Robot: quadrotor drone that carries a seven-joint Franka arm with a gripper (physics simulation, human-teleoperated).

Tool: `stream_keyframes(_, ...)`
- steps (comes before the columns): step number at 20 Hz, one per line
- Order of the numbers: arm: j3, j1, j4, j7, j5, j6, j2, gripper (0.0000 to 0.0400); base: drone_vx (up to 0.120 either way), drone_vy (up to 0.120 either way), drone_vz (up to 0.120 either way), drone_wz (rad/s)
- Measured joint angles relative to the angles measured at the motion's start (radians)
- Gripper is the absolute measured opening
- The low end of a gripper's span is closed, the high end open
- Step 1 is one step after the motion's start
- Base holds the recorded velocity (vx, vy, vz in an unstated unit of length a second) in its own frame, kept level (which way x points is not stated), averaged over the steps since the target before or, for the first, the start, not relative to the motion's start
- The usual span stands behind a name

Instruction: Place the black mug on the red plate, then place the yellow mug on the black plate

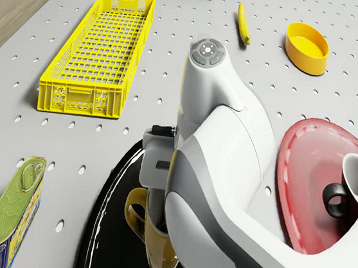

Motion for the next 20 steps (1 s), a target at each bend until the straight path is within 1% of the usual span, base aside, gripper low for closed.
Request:
stream_keyframes(2, -0.013, -0.006, 0.008, 0.001, -0.008, 0.010, 0.003, 0.0110, 0.000, 0.000, 0.000, 0.000)
stream_keyframes(3, -0.017, -0.008, 0.011, 0.001, -0.011, 0.013, 0.005, 0.0133, 0.000, 0.000, 0.000, 0.000)
stream_keyframes(4, -0.021, -0.010, 0.013, 0.001, -0.014, 0.016, 0.006, 0.0192, 0.000, 0.000, 0.000, 0.000)
stream_keyframes(5, -0.025, -0.012, 0.015, 0.002, -0.016, 0.019, 0.006, 0.0238, 0.000, 0.000, 0.000, 0.000)
stream_keyframes(6, -0.025, -0.012, 0.016, 0.002, -0.016, 0.019, 0.006, 0.0274, 0.000, 0.000, 0.000, 0.000)
stream_keyframes(7, -0.023, -0.011, 0.014, 0.002, -0.014, 0.018, 0.005, 0.0302, 0.000, 0.000, 0.000, 0.000)
stream_keyframes(9, -0.014, -0.007, 0.008, 0.001, -0.008, 0.011, 0.003, 0.0340, 0.000, 0.000, 0.000, 0.000)
stream_keyframes(11, 0.000, -0.001, 0.000, 0.000, 0.001, 0.001, -0.001, 0.0364, 0.000, 0.000, 0.000, 0.000)
stream_keyframes(13, 0.014, 0.006, -0.008, -0.001, 0.010, -0.009, -0.005, 0.0378, 0.000, 0.000, 0.000, 0.000)
stream_keyframes(20, 0.038, 0.016, -0.021, -0.002, 0.027, -0.027, -0.011, 0.0396, 0.000, 0.000, 0.000, 0.000)
